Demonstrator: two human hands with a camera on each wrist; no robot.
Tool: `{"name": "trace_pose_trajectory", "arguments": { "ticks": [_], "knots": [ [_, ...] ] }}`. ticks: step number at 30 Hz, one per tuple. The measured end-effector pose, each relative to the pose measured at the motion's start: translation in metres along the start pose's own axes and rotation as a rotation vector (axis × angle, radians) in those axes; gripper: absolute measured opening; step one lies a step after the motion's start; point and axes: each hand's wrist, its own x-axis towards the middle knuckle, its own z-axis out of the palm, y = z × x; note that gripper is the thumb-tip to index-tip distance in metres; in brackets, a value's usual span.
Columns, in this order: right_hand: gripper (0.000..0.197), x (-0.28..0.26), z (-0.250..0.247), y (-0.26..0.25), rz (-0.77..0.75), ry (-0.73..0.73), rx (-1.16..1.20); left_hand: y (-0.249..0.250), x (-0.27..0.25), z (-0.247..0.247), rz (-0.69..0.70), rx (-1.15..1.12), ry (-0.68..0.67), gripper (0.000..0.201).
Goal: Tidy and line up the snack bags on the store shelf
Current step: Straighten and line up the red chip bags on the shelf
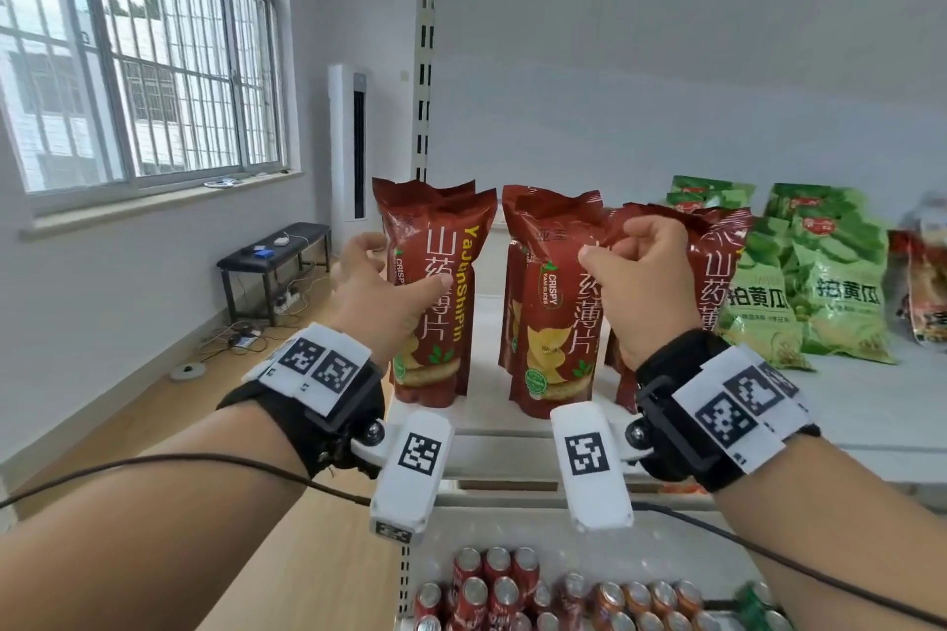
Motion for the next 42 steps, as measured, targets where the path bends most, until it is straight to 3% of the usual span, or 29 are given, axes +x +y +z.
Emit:
{"name": "trace_pose_trajectory", "arguments": {
  "ticks": [3,6,9,13,16,19,21,23,25,28,31,35,39,42],
  "knots": [
    [0.056,0.009,-0.008,0.01,0.118,-0.049,-0.042,0.011,-0.007,0.006,0.128,0.034,0.067,0.032],
    [0.069,0.012,-0.013,0.016,0.161,-0.182,-0.085,0.025,-0.016,0.018,0.174,0.055,0.02,0.01],
    [0.068,0.018,-0.017,0.019,0.144,-0.276,-0.144,0.034,-0.025,0.036,0.138,0.111,-0.06,0.01],
    [0.071,0.03,-0.024,0.02,0.179,-0.365,-0.084,0.036,-0.038,0.068,-0.08,0.128,-0.221,0.067],
    [0.064,0.034,-0.031,0.02,0.146,-0.436,-0.062,0.043,-0.047,0.087,-0.123,-0.035,-0.188,0.084],
    [0.063,0.035,-0.038,0.019,0.061,-0.507,-0.044,0.051,-0.055,0.098,-0.095,-0.147,-0.092,0.063],
    [0.035,0.038,-0.043,0.021,0.025,-0.539,-0.003,0.054,-0.058,0.102,-0.085,-0.202,-0.052,0.04],
    [0.032,0.04,-0.047,0.023,0.03,-0.542,0.078,0.056,-0.061,0.103,-0.086,-0.259,-0.038,0.026],
    [0.035,0.04,-0.051,0.028,0.025,-0.569,0.129,0.058,-0.066,0.104,-0.075,-0.272,-0.029,0.019],
    [0.019,0.037,-0.055,0.035,0.02,-0.699,0.215,0.057,-0.074,0.105,-0.035,-0.288,0.003,0.017],
    [0.042,0.031,-0.056,0.042,0.055,-0.833,0.192,0.057,-0.08,0.103,-0.032,-0.336,0.009,0.012],
    [0.037,0.025,-0.056,0.042,0.048,-0.803,0.212,0.058,-0.087,0.095,-0.03,-0.295,-0.066,0.024],
    [0.03,0.024,-0.052,0.031,0.026,-0.704,0.329,0.054,-0.097,0.086,-0.093,-0.279,-0.227,0.062],
    [0.034,0.023,-0.049,0.026,0.074,-0.671,0.421,0.055,-0.098,0.08,-0.124,-0.261,-0.241,0.059]
  ]
}}
